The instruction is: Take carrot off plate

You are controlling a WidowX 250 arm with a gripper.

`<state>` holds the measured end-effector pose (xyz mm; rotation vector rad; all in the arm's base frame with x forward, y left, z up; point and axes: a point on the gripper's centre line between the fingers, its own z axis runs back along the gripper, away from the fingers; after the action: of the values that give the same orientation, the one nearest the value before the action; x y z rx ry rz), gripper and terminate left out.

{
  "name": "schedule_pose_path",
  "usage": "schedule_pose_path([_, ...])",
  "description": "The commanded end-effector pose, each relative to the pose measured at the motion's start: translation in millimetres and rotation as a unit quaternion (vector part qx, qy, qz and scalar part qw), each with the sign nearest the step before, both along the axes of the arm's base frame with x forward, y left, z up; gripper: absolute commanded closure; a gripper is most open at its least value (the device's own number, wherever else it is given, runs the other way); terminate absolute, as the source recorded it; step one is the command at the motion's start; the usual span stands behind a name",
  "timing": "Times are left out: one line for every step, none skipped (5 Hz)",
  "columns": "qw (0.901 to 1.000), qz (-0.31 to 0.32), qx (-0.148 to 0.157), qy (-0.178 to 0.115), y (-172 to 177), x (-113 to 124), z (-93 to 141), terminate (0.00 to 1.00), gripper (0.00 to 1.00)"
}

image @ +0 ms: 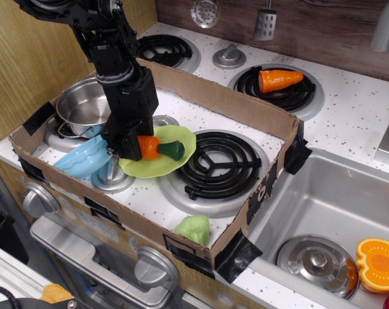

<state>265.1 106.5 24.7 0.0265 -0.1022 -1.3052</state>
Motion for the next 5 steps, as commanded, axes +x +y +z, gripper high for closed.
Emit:
schedule_pose_path([0.9994, -0.014, -0.016, -0.026, -12.4, 19.1, 22.8, 0.0, 1.0])
schedule_pose_path([0.9989, -0.015, -0.004, -0.044, -21.5, 26.0, 37.6, 0.0, 1.0])
schedule_pose_path([0.9984, -0.004, -0.017, -0.054, -36.5, 31.3, 51.7, 0.0, 1.0])
schedule_pose_path([0.9989, 0.011, -0.013, -0.043, -56.3, 35.6, 64.5, 0.0, 1.0])
schedule_pose_path([0.9971, 0.019, -0.047, -0.057, -77.2, 41.1, 73.7, 0.0, 1.0])
